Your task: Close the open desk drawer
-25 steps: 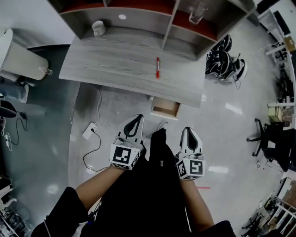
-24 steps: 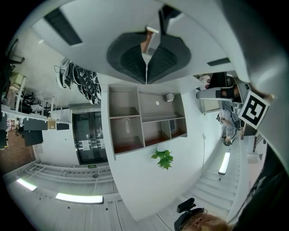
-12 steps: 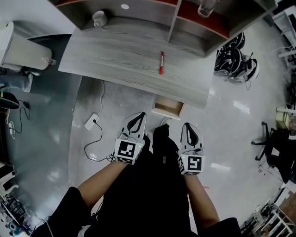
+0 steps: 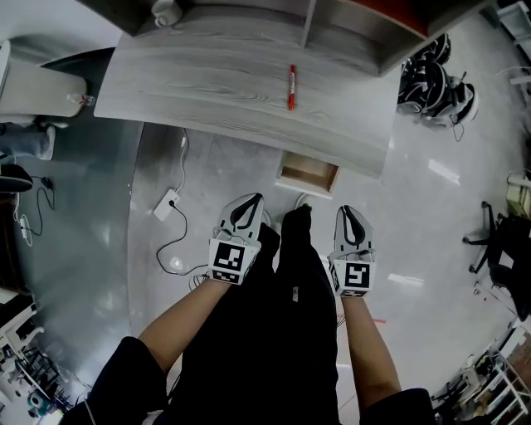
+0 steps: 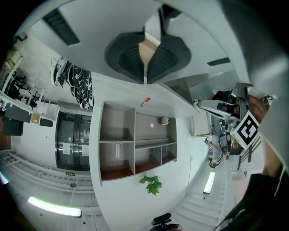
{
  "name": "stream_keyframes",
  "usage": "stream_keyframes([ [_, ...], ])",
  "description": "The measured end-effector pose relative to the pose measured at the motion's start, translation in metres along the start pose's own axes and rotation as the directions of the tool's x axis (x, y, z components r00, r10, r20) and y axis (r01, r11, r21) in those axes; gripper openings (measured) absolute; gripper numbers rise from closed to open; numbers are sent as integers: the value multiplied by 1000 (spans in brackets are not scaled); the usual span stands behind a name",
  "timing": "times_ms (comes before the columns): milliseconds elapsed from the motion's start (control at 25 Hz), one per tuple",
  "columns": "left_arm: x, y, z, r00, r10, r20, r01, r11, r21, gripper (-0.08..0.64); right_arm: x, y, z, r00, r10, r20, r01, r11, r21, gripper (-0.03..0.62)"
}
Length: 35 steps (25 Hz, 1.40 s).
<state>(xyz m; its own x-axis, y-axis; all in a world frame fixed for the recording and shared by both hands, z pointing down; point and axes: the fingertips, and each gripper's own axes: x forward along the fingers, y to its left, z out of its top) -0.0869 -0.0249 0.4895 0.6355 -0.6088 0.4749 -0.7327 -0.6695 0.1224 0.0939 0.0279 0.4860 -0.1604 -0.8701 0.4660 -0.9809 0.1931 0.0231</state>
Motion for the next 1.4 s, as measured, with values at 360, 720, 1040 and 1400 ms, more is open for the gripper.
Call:
stream_keyframes([
  [360, 47, 3, -71, 993, -26, -116, 29, 999, 20, 17, 27, -7, -69, 998, 9, -58, -6, 999, 48, 20],
  [720, 80, -3, -126, 970, -135, -201, 162, 979, 126, 97, 40, -16, -126, 995, 30, -94, -24, 998, 57, 21],
  [1040, 102, -2, -175, 956, -183, -229, 211, 972, 106, 127, 54, -24, -162, 993, 23, -118, -11, 995, 101, 60],
  [1400, 127, 4, -214, 944, -194, -267, 229, 968, 107, 132, 78, -18, -207, 983, 5, -186, 11, 997, 82, 129],
])
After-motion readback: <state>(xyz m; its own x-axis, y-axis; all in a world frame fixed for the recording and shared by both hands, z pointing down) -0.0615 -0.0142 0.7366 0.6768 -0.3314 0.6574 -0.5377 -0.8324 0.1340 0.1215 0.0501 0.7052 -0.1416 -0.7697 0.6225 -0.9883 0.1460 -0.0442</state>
